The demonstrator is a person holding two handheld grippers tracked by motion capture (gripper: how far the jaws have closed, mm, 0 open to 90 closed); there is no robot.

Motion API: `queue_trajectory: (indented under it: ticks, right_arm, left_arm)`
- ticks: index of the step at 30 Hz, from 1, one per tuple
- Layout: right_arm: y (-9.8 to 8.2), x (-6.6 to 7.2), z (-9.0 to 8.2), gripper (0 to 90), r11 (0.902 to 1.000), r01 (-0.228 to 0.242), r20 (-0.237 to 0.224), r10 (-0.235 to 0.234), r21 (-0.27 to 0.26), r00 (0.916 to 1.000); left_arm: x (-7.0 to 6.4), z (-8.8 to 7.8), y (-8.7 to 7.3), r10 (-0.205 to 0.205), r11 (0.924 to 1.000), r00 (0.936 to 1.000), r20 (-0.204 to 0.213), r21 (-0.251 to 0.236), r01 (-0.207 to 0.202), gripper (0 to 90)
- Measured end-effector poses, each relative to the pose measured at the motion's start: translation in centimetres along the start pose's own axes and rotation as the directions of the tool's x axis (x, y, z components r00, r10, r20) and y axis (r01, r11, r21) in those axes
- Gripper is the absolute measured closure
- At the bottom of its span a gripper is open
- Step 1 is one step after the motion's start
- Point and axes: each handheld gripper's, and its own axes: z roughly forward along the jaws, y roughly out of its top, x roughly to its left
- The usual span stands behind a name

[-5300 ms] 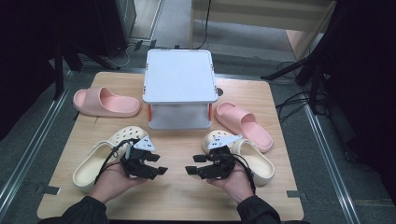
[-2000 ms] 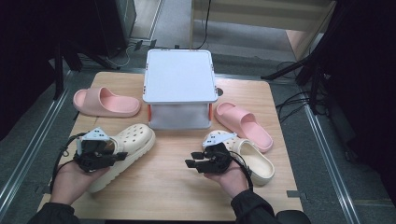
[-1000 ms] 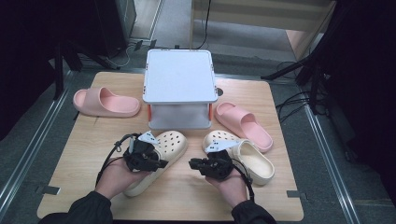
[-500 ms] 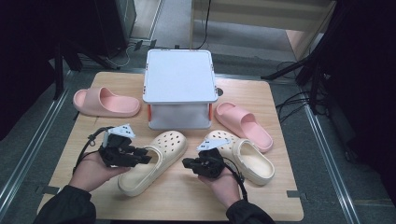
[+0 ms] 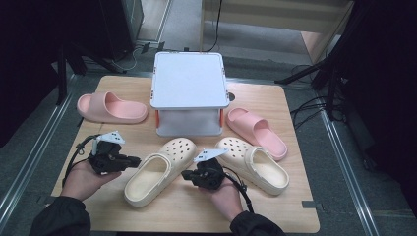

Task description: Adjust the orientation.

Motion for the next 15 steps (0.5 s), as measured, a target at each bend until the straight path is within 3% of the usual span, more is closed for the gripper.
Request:
queue_trajectory:
  ticks: [7, 10, 15]
  right_arm:
    - [0.4, 0.8, 1.0, 89.6, 0.9986, 0.05, -0.029, -0.05, 0.015, 0.9984]
    - [0.5, 0.9, 1.5, 89.6, 0.9974, 0.067, -0.026, -0.066, 0.025, 0.9975]
    - [0.8, 0.7, 2.2, 89.6, 0.9964, 0.078, -0.027, -0.077, 0.034, 0.9966]
  left_arm:
    - [1.2, 0.4, -1.2, -0.042, 0.9988, 0.999, -0.015, -0.027, 0.041, 81.4]
    - [1.6, 1.3, -1.1, -0.062, 0.998, 0.9981, 0.002, -0.014, 0.062, 82.3]
    - [1.1, 2.5, -1.4, -0.056, 0.9977, 0.9984, 0.0, 0.039, 0.056, 83.3]
